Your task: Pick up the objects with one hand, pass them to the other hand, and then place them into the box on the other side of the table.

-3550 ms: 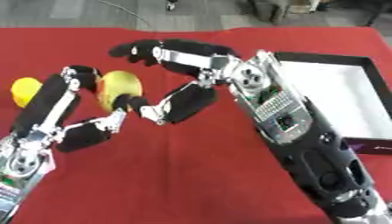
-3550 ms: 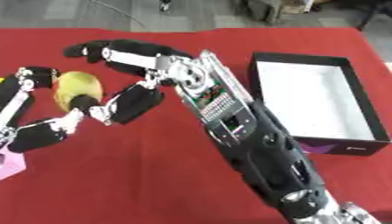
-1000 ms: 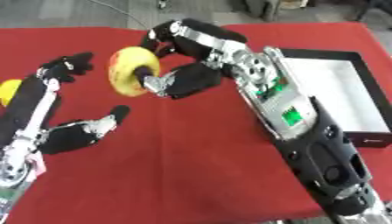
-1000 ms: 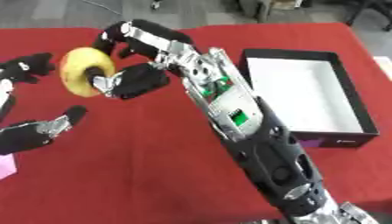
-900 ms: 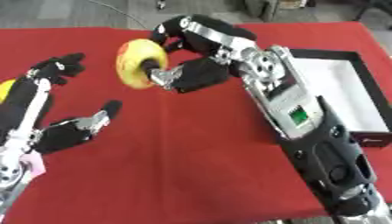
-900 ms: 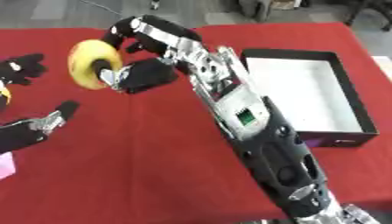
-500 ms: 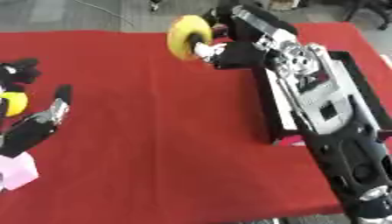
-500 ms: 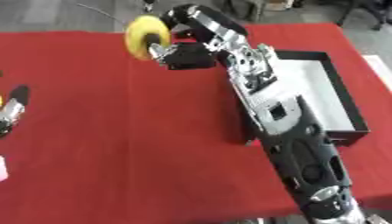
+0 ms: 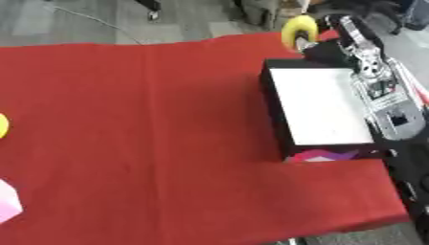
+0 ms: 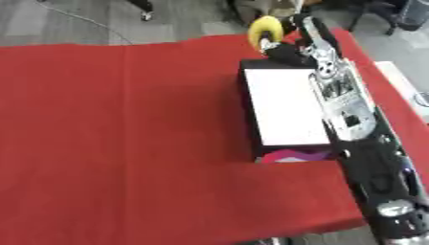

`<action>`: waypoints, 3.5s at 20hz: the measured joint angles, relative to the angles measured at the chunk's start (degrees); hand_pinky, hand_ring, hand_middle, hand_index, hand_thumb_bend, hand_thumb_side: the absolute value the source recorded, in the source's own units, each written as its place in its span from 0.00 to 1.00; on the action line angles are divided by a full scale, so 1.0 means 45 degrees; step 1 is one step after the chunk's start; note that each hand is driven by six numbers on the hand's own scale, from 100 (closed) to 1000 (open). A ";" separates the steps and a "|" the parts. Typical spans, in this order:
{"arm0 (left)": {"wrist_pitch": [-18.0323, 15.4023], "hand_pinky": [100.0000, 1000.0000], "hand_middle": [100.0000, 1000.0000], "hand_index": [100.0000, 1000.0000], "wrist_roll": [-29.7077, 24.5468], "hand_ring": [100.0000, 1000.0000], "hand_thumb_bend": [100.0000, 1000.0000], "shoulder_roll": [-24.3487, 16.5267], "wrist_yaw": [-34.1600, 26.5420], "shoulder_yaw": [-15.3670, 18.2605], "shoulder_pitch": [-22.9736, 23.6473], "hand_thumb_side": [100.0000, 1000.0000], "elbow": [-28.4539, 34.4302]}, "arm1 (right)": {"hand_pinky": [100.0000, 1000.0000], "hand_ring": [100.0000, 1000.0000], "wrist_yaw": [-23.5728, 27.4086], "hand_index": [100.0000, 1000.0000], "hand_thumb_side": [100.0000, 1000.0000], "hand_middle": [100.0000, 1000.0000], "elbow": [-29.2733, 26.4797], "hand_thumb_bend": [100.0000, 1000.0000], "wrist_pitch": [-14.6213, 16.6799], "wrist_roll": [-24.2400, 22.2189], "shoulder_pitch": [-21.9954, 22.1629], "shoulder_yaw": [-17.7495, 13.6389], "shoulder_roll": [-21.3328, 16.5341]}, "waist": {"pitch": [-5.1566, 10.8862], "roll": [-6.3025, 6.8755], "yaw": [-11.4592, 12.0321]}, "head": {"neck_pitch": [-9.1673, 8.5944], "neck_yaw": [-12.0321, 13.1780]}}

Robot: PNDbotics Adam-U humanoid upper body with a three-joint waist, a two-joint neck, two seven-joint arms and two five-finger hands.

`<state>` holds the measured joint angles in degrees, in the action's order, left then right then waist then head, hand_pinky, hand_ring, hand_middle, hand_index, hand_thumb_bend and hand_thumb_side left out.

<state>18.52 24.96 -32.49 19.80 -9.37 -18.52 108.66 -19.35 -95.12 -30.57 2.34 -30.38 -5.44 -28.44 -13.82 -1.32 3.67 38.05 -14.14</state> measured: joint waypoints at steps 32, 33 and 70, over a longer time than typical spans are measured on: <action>0.1009 0.69 0.66 0.83 0.0006 0.70 0.20 -0.0649 0.0115 0.0646 -0.0221 0.55 -0.0105 | 0.99 1.00 0.2076 1.00 0.42 0.98 -0.2392 0.00 0.1606 0.0658 0.1198 -0.0324 0.0075 | -0.0017 0.0194 0.0012 | 0.0093 0.1221; 0.1189 0.69 0.67 0.83 -0.0266 0.71 0.20 -0.0774 0.0098 0.0653 -0.0344 0.56 -0.0181 | 0.99 1.00 0.2248 1.00 0.42 0.98 -0.2598 0.00 0.1655 0.0638 0.1140 -0.0200 0.0124 | -0.0016 0.0210 0.0031 | 0.0117 0.1321; 0.2150 0.85 0.77 0.86 -1.2687 0.83 0.43 -0.0054 0.6020 0.0258 -0.8031 0.11 -1.3535 | 1.00 1.00 0.2723 1.00 0.43 0.95 -0.3489 0.00 0.1631 -0.0537 0.0823 0.0919 0.0548 | 0.0014 0.0259 -0.0016 | 0.0246 0.3004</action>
<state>28.19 -32.13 -32.74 46.89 -8.21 -54.66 47.75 -7.10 -110.82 -23.23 -0.07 -26.68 -1.30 -25.98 -13.76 -0.16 3.60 39.15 -0.62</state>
